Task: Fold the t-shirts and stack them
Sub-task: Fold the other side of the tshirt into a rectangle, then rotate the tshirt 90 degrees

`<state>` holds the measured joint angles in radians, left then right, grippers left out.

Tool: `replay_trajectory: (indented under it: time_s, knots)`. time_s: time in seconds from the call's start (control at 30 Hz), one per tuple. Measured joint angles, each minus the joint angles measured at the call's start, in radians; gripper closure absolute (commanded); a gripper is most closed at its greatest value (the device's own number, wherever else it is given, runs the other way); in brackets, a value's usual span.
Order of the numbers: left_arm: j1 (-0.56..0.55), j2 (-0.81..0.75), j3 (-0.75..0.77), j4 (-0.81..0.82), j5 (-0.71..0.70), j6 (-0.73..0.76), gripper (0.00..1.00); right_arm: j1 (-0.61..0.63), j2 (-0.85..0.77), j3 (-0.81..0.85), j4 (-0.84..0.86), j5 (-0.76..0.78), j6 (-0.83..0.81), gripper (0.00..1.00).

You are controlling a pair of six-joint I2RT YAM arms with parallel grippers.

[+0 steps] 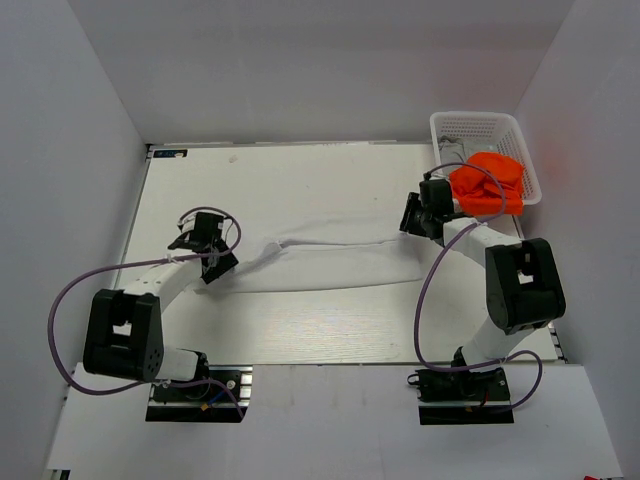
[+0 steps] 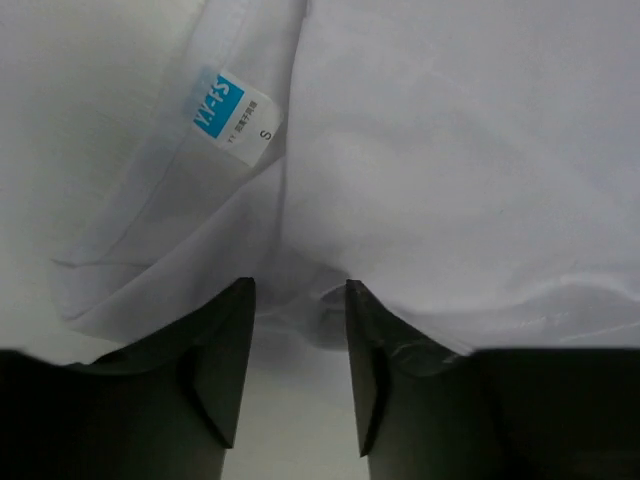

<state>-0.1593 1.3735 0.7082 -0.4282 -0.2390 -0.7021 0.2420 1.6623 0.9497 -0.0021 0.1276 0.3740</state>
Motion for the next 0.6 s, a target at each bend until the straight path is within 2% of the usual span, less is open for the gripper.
replay_trajectory:
  time_s: [0.03,0.07,0.1,0.13,0.23,0.4,0.6]
  knots:
    - [0.0,-0.001,0.008,-0.025,0.004,-0.008,0.32,0.0,0.0,0.0,-0.009,0.001,0.002,0.41]
    - [0.0,-0.003,0.023,-0.053,0.008,-0.013,0.3,-0.001,0.0,0.003,-0.02,-0.001,0.006,0.25]
    - [0.0,-0.005,0.041,-0.079,0.012,-0.02,0.24,-0.001,0.0,0.004,-0.032,-0.003,0.01,0.13]
    - [0.0,-0.009,0.064,-0.101,0.016,-0.023,0.01,-0.001,-0.001,0.006,-0.044,-0.007,0.006,0.1]
    - [0.0,-0.031,0.141,-0.144,0.023,-0.027,0.0,0.0,-0.014,0.012,-0.067,-0.029,-0.001,0.1]
    - [0.0,-0.08,0.211,-0.112,0.058,-0.014,0.0,0.0,-0.072,0.029,-0.074,-0.111,-0.02,0.1]
    - [-0.002,0.065,0.265,-0.03,0.178,0.007,0.0,0.003,-0.056,0.045,0.01,-0.235,-0.042,0.1]
